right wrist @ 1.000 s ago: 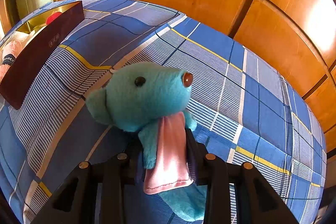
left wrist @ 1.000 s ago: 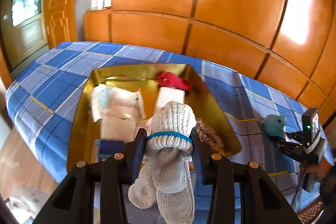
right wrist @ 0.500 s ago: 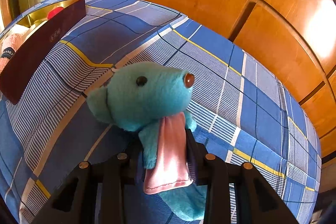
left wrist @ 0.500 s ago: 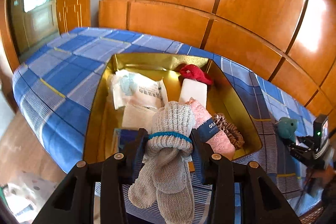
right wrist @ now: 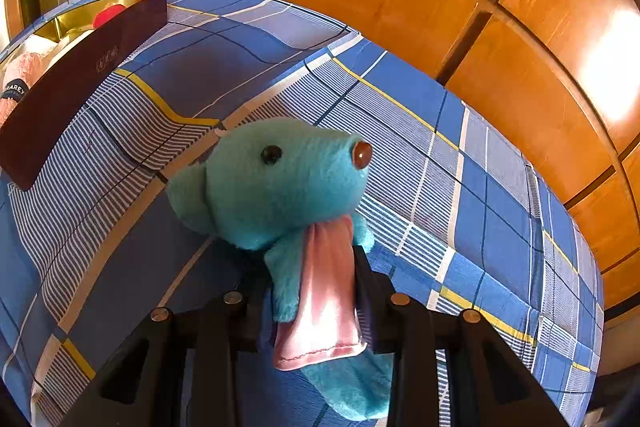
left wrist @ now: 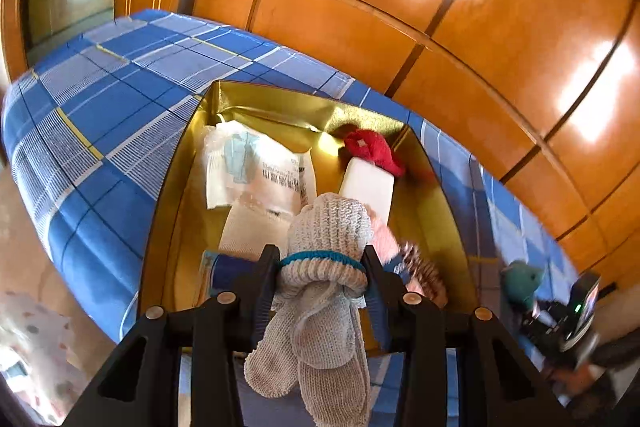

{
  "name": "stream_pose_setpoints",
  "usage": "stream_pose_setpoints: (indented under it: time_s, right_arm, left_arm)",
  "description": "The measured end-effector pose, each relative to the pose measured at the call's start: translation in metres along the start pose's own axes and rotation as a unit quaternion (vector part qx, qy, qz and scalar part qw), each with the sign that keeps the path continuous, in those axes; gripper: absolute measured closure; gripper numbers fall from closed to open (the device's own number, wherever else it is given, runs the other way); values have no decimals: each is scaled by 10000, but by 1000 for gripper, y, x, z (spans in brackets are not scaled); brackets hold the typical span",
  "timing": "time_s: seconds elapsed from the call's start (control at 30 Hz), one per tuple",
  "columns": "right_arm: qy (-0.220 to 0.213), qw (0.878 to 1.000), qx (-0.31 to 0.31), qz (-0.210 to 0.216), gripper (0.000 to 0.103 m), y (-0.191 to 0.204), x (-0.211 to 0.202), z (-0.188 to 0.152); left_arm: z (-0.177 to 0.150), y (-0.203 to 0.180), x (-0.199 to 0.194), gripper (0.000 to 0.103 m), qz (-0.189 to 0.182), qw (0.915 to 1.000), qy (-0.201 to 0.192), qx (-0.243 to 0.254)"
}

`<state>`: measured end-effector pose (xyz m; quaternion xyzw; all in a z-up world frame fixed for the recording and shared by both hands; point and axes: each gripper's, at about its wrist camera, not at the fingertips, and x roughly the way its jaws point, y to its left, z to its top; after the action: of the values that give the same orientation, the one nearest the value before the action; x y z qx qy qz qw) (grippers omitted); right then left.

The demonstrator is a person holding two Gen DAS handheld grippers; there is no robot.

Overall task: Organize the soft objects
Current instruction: 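Carry the white gloves into the gold tray and open the left tool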

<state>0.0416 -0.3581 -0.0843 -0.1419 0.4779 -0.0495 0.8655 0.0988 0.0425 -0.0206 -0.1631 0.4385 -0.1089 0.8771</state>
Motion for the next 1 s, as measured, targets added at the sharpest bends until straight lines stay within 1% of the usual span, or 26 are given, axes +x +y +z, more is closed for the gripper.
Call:
stream_pose_setpoints:
  time_s: [0.17,0.27,0.3,0.47,0.5,0.6,0.63,0.7,0.73,0.8,0.83,0.9,1.0]
  right_arm:
    - [2,10000,-46,-1,70,0,0,0]
    - [1,10000,-76,-17,70,1,-1,0]
    - [2,10000,-77,-17,70,2,-1,0]
    - [1,9999,-106,-36,70,1,-1,1]
    - [0,9999,-112,-37,70,1,-1,1]
    - [4,9999,-113,-39,70,2,-1,1]
    - [2,9999,-114,-40,70,2,-1,1]
    - [1,9999,-132,-54,70,2,-1,0]
    - [0,9999,-140,-60,70,3,-1,0]
    - [0,9999,-149,-58,70,2,-1,0]
    - [0,9999,-147,-58,70,3,-1,0]
    - [1,9999,-150,-59,70,3,-1,0]
    - [0,9999,-149,-57,70,3,-1,0]
  left_arm:
    - [20,0,9,62,-323,9989,83,-342]
    - [34,-1,22,62,-604,9959,269,-623]
    - [41,-4,26,62,-651,9956,276,-621]
    - [75,-20,52,62,-413,9988,210,-165]
    - [82,-22,59,62,-256,9994,204,-67]
    - [92,-25,78,62,-132,9994,294,124]
    - [95,-26,88,62,-8,9992,343,197]
    - [95,-24,100,62,99,9986,428,281]
    - [95,-23,111,62,202,9979,530,310]
    - [91,-24,124,62,253,9966,668,419]
    - [89,-23,132,61,364,9957,726,453]
    - [85,-24,139,60,320,9951,776,523]
    - [79,-27,145,59,401,9941,760,655]
